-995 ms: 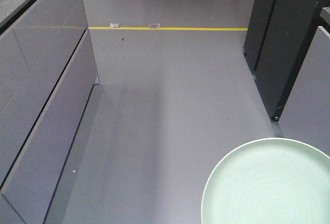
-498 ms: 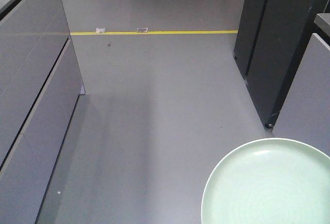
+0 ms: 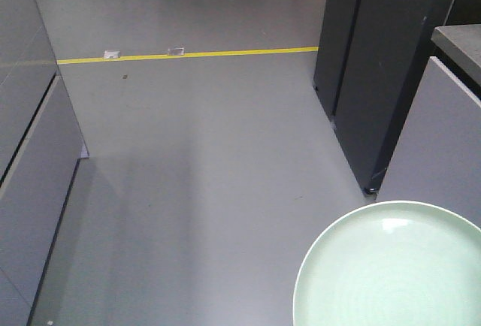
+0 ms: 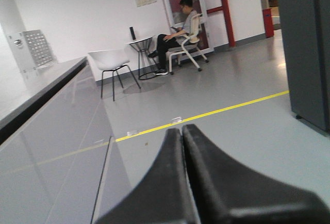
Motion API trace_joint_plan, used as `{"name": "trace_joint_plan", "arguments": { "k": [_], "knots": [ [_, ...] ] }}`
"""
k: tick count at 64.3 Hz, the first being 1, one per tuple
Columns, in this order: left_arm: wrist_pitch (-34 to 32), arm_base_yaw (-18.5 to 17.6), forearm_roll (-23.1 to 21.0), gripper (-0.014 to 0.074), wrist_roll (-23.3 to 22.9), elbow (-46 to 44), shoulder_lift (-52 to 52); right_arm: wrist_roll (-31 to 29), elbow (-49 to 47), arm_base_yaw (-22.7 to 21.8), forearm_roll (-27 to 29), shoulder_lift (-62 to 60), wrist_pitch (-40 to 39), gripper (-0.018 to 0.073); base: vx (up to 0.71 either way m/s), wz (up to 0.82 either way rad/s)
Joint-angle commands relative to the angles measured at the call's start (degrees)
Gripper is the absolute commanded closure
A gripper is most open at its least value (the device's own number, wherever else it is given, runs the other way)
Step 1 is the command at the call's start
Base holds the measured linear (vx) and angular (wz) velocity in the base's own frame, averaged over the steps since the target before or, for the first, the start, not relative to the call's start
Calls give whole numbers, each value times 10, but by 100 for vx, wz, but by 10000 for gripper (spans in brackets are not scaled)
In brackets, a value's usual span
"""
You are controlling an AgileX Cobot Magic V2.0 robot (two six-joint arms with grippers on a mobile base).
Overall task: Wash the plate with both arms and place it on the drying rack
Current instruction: 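Drive the base down the aisle carrying the plate in the right gripper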
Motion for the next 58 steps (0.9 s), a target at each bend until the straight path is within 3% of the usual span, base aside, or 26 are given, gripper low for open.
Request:
{"name": "trace_joint_plan", "arguments": {
  "k": [1,58],
  "knots": [
    [-40,0,-1,603,-5,-15,-8,-1,-14,-2,10,8,-39,561,18,-26],
    [-40,0,-1,603,-5,-15,-8,-1,-14,-2,10,8,-39,561,13,-27]
  ]
}}
